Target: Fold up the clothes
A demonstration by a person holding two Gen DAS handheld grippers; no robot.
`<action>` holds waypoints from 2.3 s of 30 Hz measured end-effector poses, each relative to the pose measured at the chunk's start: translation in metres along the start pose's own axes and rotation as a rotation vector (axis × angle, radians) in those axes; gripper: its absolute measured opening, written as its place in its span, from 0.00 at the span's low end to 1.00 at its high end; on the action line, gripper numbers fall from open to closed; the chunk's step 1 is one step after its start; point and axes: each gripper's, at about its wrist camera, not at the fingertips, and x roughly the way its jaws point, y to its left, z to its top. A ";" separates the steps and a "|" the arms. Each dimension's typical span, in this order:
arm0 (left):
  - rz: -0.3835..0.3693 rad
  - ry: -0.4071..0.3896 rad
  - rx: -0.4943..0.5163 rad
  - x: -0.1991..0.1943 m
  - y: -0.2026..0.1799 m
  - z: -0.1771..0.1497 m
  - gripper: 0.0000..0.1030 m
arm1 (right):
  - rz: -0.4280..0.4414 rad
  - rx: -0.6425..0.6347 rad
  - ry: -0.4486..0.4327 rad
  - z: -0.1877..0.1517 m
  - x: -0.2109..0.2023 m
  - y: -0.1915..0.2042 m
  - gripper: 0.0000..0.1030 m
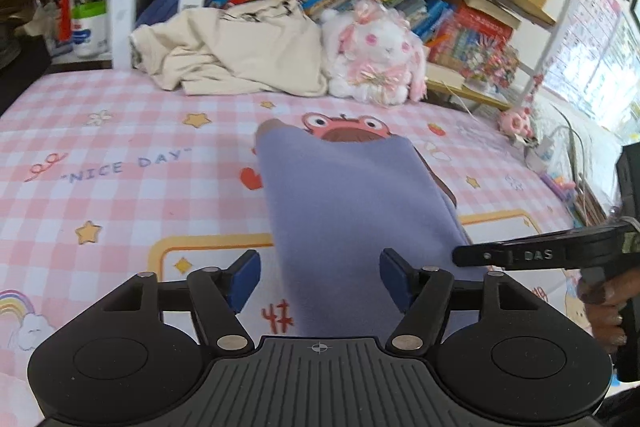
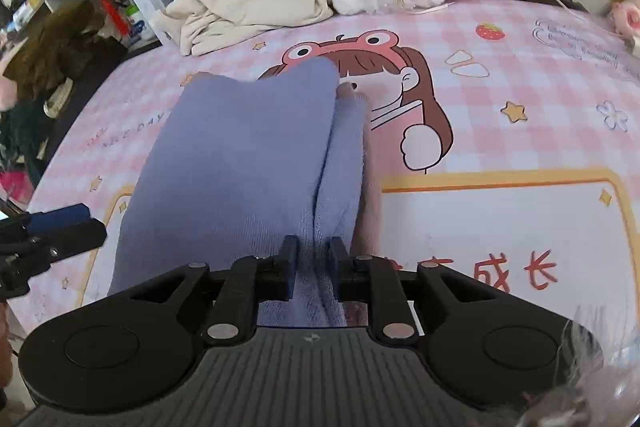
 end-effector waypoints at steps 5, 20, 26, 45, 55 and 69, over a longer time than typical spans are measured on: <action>0.028 -0.004 -0.061 -0.009 0.011 0.000 0.80 | -0.010 0.008 0.009 -0.002 -0.008 0.000 0.56; -0.046 0.166 -0.190 0.046 0.026 0.001 0.81 | 0.157 0.346 0.105 -0.007 0.013 -0.045 0.63; -0.139 0.201 -0.348 0.070 0.048 -0.003 0.80 | 0.169 0.344 0.097 0.000 0.023 -0.045 0.57; -0.132 0.233 -0.375 0.066 0.040 0.005 0.50 | 0.079 0.120 0.037 0.003 0.005 -0.018 0.41; -0.239 0.257 -0.532 0.084 0.059 -0.008 0.51 | 0.220 0.323 0.107 0.003 0.029 -0.049 0.46; -0.186 0.245 -0.445 0.067 0.041 -0.008 0.50 | 0.169 0.192 0.089 -0.002 0.015 -0.047 0.51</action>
